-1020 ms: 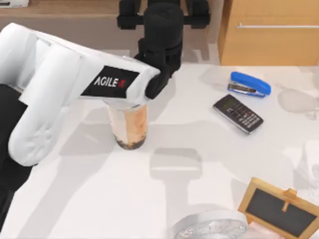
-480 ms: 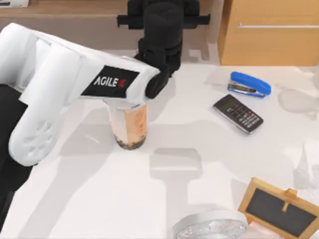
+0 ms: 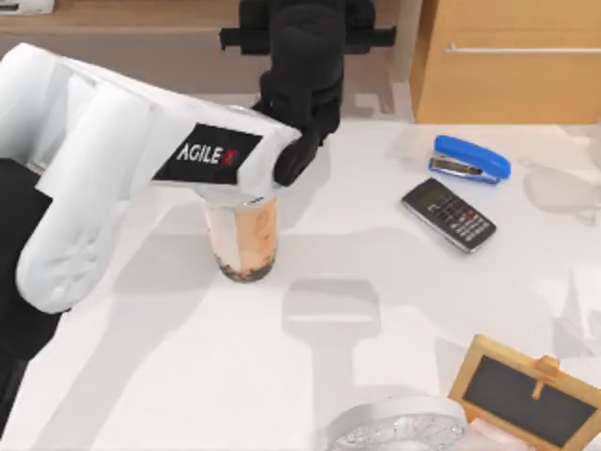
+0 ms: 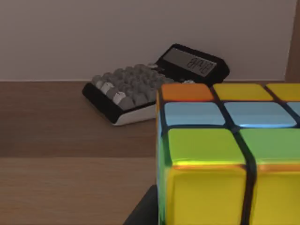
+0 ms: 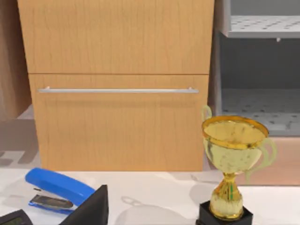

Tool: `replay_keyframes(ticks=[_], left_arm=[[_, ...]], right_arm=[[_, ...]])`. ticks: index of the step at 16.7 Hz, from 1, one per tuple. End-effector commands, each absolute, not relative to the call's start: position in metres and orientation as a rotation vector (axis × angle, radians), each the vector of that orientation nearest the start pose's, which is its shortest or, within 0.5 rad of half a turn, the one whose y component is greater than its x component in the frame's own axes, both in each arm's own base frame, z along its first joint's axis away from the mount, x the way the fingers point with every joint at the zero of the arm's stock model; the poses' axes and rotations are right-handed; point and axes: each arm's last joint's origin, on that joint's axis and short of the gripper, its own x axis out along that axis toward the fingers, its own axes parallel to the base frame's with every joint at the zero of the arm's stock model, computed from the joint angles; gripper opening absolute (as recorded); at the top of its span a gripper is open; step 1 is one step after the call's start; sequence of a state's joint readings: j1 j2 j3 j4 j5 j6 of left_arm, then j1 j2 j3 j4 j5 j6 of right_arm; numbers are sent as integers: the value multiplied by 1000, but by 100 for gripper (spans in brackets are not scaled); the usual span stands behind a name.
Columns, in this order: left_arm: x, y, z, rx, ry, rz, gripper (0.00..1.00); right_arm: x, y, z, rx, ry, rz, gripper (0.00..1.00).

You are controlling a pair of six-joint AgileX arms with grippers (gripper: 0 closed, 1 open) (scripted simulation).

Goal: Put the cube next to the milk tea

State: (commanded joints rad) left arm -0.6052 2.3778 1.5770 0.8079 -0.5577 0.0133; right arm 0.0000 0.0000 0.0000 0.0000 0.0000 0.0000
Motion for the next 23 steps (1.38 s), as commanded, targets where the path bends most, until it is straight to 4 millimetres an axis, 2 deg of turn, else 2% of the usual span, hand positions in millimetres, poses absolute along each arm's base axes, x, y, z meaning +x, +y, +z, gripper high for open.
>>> replay_keyframes(ticks=[6, 10, 12, 14, 16, 20, 23], left_arm=[[444, -279, 155, -6, -4, -7, 0], [457, -256, 174, -18, 9, 109, 0], [463, -244, 175, -6, 26, 157, 0], [465, -240, 176, 13, 33, 168, 0], [461, -246, 175, 18, 28, 135, 0], [445, -276, 163, 3, 3, 2, 0], [442, -281, 159, 1, -1, -23, 0]], right_arm=[[106, -1, 160, 0, 0, 0, 100], [106, -1, 160, 0, 0, 0, 100], [106, -1, 160, 0, 0, 0, 100], [106, -1, 160, 0, 0, 0, 100], [106, -1, 160, 0, 0, 0, 100], [106, -1, 160, 0, 0, 0, 100], [106, -1, 160, 0, 0, 0, 100]])
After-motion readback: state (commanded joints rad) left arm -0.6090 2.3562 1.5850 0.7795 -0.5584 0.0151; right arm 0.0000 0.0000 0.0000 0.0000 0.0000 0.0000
